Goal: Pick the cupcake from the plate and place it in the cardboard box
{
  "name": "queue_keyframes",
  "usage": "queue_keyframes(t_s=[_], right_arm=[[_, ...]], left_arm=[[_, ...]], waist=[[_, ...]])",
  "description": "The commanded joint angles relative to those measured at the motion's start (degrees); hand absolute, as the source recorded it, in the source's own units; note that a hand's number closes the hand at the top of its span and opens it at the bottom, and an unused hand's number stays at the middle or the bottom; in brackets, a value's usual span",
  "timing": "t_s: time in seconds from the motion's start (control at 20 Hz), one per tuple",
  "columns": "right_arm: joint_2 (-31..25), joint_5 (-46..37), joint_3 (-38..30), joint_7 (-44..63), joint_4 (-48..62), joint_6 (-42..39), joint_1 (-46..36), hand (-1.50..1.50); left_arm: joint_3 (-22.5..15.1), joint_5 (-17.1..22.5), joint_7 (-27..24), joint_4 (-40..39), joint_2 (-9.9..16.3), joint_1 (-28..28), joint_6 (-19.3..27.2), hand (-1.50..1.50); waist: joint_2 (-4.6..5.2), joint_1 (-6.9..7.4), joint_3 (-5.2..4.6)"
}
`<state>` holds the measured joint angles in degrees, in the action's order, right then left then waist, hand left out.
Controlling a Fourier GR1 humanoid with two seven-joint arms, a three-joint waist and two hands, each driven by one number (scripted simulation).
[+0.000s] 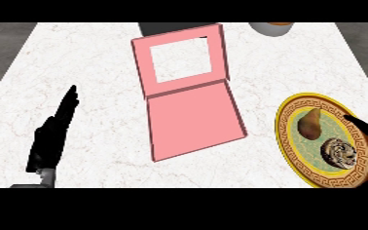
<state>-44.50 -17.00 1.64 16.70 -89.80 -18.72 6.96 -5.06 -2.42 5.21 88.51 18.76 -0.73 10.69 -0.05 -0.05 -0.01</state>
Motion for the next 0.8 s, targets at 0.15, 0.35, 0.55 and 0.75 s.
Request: queue_keyframes(t_s=[0.15, 0.35, 0.55, 0.75], right_arm=[[4.81, -6.03, -3.29, -3.81, 2.89, -2.18, -0.04, -1.50], [7.27, -8.39, -4.06, -6.18, 9.58, -1.60, -5.05, -1.50], [10.51, -11.18, -4.11, -4.16, 8.22, -3.74, -6.01, -1.50], [11.47, -16.19, -3.91, -8.73, 13.49, -1.86, -6.36, -1.50]], left_arm=[[2.81, -2.12, -1.36, -2.72, -1.87, 1.91, -2.69, 0.00], [4.89, -0.98, -0.55, 2.44, 0.13, -2.32, -5.69, 0.00], [6.06, -2.47, -0.95, -0.68, -1.88, 0.48, -6.41, 0.00], [5.79, -4.29, 0.87, -0.14, -3.66, 1.16, -5.73, 0.00]], waist=[[0.03, -0.08, 0.00], [0.03, 0.31, 0.02], [0.05, 0.15, 0.01], [0.07, 0.16, 0.02]])
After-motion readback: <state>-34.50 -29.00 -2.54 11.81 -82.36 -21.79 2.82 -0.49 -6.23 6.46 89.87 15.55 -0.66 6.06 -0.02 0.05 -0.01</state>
